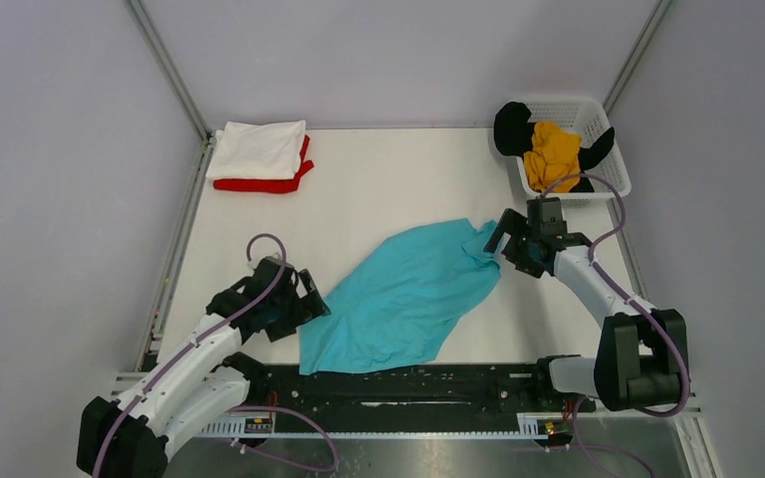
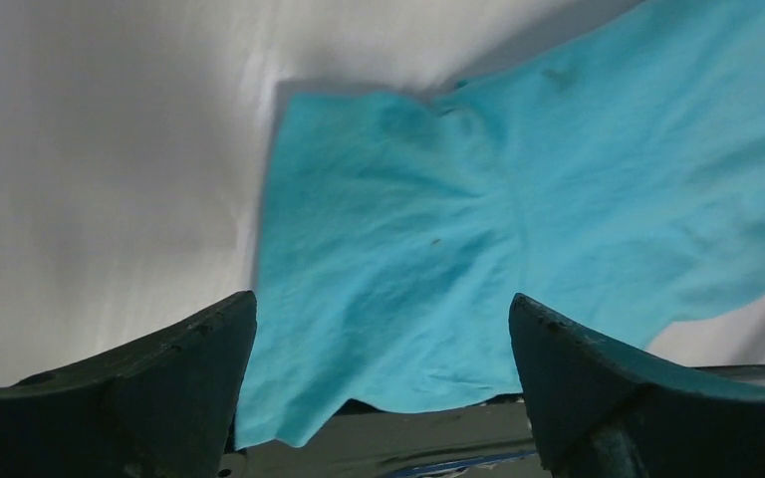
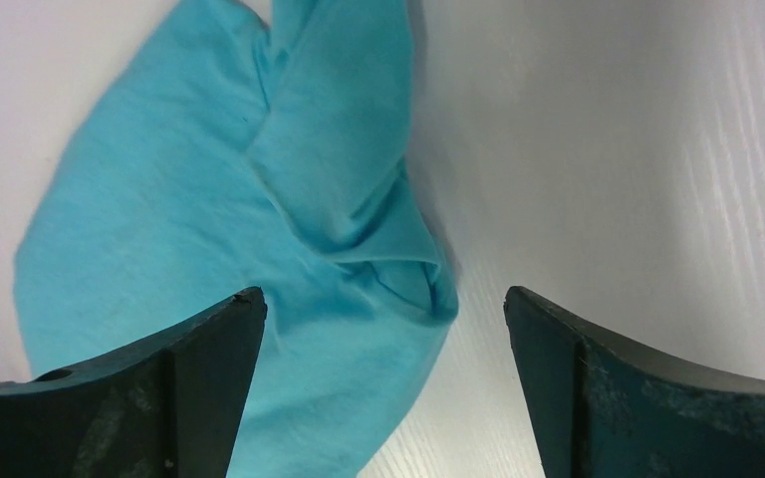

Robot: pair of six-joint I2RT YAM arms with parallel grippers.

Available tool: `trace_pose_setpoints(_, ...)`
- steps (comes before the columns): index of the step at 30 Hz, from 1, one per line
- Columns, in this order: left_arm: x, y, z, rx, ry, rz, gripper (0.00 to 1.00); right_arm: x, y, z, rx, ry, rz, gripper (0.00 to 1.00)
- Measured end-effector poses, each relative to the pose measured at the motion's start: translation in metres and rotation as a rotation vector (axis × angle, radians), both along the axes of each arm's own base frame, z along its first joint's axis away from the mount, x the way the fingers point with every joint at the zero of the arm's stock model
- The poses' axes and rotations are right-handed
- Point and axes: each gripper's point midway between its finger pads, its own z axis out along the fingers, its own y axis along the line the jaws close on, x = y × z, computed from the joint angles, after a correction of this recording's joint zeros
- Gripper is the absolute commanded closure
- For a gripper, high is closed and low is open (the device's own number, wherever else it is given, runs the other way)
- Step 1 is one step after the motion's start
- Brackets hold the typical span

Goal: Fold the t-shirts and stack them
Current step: Flatten out the tshirt

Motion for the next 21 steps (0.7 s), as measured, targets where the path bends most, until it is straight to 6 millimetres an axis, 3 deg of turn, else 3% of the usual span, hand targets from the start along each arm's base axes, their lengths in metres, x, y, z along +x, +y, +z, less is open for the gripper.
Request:
trace_pose_setpoints(7,-0.031,0.007,-0.038,0.068,0.145,-0.002,0.18,-0.015,0.008,-0.026,0.001,0.086,0.013,0.08)
trace_pose_setpoints(10,-0.023,-0.007,-0.039,0.035,0.132,-0.03,0.27,-0.017,0.013,-0.037,0.003,0.123,0.023,0.14)
trace_pose_setpoints(12,-0.019,-0.021,-0.039,0.003,0.125,-0.06,0.39,-0.018,0.018,-0.045,0.005,0.142,0.033,0.19)
trace_pose_setpoints(14,-0.017,-0.034,-0.04,-0.015,0.125,-0.1,0.61,-0.02,0.024,-0.051,0.01,0.161,0.046,0.29)
trace_pose_setpoints(16,-0.015,-0.046,-0.042,-0.024,0.131,-0.131,0.96,-0.022,0.031,-0.056,0.02,0.176,0.065,0.46)
trace_pose_setpoints(17,-0.016,-0.05,-0.044,-0.023,0.144,-0.147,1.0,-0.022,0.034,-0.057,0.024,0.175,0.075,0.54)
trace_pose_setpoints(21,-0.015,-0.056,-0.046,-0.011,0.149,-0.182,1.0,-0.02,0.042,-0.06,0.036,0.173,0.093,0.89)
